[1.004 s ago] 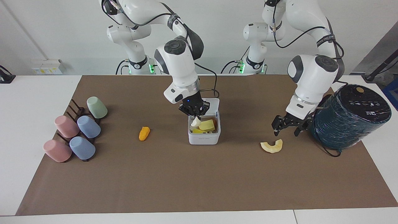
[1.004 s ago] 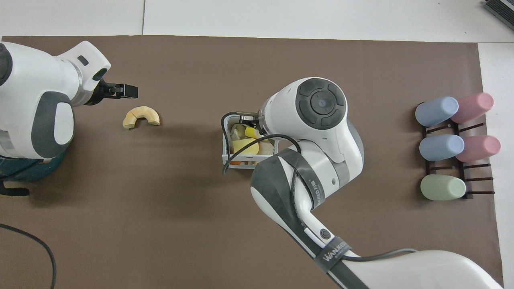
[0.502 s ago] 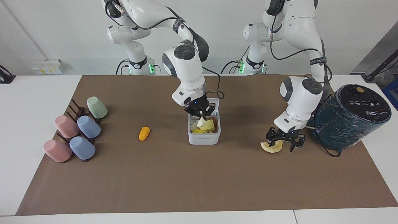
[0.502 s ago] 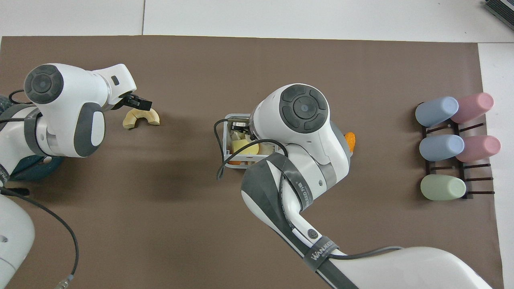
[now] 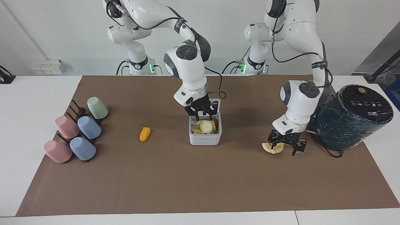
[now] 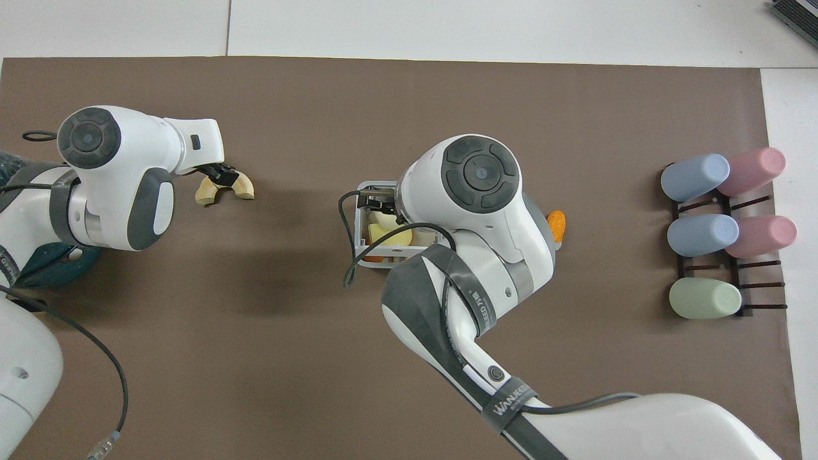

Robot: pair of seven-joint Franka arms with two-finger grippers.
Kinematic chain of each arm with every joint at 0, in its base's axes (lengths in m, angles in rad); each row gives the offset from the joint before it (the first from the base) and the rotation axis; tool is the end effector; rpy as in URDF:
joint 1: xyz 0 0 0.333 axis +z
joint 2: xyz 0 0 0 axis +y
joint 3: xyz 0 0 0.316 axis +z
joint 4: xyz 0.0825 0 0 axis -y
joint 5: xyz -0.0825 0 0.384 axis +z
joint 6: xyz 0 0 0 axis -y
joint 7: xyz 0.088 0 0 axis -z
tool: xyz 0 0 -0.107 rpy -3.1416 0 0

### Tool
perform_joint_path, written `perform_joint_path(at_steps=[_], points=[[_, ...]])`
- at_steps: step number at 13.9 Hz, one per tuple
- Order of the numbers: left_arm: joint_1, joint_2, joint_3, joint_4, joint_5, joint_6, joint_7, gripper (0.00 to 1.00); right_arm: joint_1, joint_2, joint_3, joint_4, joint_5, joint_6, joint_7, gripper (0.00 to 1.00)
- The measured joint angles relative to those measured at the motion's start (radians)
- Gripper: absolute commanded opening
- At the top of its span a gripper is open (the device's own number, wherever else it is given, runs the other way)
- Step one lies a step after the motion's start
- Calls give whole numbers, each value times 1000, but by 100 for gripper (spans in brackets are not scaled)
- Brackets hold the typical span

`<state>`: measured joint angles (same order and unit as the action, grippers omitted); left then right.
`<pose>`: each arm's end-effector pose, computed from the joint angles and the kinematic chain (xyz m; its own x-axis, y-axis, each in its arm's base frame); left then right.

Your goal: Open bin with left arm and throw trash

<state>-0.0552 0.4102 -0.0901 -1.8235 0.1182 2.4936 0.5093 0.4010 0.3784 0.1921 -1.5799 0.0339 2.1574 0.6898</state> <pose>0.6612 -0.0922 0.3388 0.7206 -0.6649 0.1966 -0.6413 -0.7469 -0.1755 0.5782 0.3709 0.4442 0.9857 -0.1416 0.0909 -0.1204 -0.9709 -0.2070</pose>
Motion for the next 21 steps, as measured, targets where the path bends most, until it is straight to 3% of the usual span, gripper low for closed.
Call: perform_joint_path(at_steps=[5,7,9,11,15,21], points=[[5,17,1,-19,2,1,53,99,-87,-31,-19,29,-63,-13,-7,100],[8,21,1,-32,2,1,56,78,-148,-56,-19,31,-104,-60,-38,100],[8,20,-1,-39,2,2,56,41,-196,-66,-20,26,-136,-104,-48,100],[8,20,-6,-44,2,2,56,18,-245,-71,-20,-3,-144,-119,-62,100],[8,14,-9,-56,2,2,56,0,-341,-91,-21,-129,-145,-100,-107,100],[11,11,2,-57,2,2,50,0,-405,-106,-20,-384,-144,117,-108,100]])
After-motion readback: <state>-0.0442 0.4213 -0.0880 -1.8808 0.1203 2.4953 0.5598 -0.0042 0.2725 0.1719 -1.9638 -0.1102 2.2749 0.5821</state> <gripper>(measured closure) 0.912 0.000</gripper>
